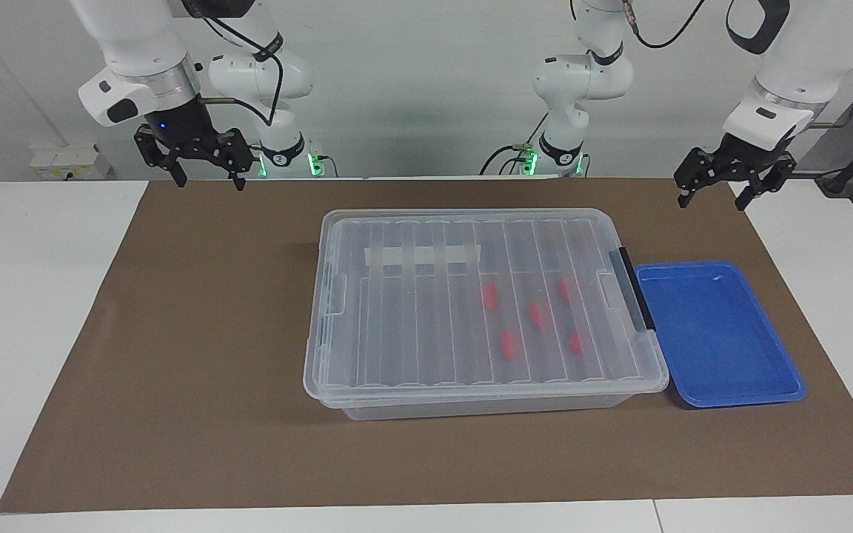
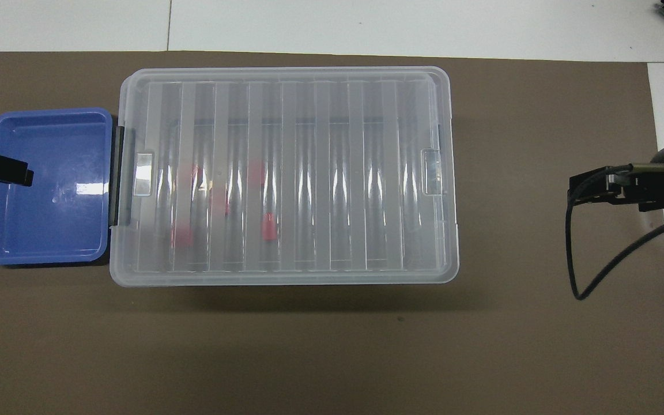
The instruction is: Place red block in blue tray from box
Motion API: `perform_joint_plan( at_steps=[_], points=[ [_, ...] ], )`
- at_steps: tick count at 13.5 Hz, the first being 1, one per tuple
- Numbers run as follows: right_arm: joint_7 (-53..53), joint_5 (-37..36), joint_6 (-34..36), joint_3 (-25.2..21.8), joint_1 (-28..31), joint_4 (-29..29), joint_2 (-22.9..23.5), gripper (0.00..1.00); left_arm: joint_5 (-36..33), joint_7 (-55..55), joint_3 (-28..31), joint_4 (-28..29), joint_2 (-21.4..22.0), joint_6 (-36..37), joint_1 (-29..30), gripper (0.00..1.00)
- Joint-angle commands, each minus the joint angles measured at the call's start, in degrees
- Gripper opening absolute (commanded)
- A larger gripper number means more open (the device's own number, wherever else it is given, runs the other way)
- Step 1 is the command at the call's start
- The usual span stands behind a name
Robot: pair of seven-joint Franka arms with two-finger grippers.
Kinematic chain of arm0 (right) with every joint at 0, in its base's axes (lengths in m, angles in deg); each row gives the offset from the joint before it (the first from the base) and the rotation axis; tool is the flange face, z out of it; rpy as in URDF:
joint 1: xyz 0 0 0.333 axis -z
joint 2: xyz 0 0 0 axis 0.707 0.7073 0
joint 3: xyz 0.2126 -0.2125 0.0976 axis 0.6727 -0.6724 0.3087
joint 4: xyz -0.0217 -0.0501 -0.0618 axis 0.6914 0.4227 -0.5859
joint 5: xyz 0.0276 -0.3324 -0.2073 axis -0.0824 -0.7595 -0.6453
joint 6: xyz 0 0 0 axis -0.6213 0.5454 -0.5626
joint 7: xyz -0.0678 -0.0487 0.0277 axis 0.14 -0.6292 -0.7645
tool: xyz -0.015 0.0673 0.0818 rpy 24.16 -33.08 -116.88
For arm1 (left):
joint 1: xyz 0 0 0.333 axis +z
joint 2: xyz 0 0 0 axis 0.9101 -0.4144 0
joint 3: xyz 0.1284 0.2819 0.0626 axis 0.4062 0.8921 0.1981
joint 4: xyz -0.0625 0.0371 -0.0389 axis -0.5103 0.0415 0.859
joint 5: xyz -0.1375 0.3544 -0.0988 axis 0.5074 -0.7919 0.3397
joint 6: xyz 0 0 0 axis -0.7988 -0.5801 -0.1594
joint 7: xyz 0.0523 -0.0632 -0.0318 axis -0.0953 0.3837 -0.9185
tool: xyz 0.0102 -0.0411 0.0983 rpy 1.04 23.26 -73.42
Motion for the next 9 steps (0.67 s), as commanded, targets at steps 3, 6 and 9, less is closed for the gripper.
perform_joint_plan(
  at_steps=[3, 6, 9],
  points=[
    [-0.9, 1.2, -1.4, 0.2, 0.7, 2.1, -1.5, 1.0, 0.7, 0.3, 0.0, 1.2, 1.4, 0.3, 0.3, 1.0],
    [-1.0, 1.2, -1.4, 0.2, 0.8, 3.5, -2.2, 1.0, 0.7, 0.4, 0.0, 1.2, 1.4, 0.3, 0.3, 1.0],
    [-1.5, 1.2, -6.3, 0.2, 0.2, 5.9, -2.3, 1.0, 0.7, 0.4, 0.0, 1.2, 1.4, 0.3, 0.3, 1.0]
  ],
)
